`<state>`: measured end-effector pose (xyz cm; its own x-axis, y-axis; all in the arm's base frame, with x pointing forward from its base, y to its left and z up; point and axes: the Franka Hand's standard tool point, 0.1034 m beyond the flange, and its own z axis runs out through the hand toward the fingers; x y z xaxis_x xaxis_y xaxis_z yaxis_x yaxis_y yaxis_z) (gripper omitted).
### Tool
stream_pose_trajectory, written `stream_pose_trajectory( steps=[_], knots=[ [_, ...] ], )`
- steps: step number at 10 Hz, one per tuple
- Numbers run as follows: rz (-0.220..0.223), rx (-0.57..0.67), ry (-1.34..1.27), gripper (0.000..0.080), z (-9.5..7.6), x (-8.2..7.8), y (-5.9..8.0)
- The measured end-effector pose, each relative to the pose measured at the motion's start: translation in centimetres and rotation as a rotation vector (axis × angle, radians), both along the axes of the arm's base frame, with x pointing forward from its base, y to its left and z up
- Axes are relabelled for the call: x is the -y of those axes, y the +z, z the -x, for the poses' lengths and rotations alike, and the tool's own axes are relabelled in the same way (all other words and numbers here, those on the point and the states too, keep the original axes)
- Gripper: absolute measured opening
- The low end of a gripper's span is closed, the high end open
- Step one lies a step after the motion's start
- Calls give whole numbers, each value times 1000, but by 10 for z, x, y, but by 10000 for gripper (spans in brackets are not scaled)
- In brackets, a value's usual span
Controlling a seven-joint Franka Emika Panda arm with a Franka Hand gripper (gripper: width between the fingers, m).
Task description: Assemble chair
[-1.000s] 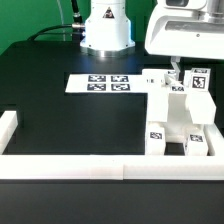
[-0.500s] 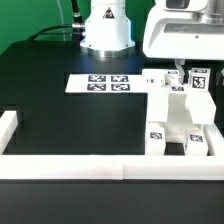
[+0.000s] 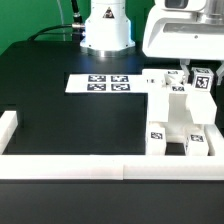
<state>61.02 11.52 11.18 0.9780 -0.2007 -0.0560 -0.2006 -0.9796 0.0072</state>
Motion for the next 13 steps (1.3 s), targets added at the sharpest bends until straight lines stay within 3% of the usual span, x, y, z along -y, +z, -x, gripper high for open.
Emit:
stream_pose_trajectory(
  steps=[13],
  knots=[
    [44,-4,-894,287,0,-2,0]
  ],
)
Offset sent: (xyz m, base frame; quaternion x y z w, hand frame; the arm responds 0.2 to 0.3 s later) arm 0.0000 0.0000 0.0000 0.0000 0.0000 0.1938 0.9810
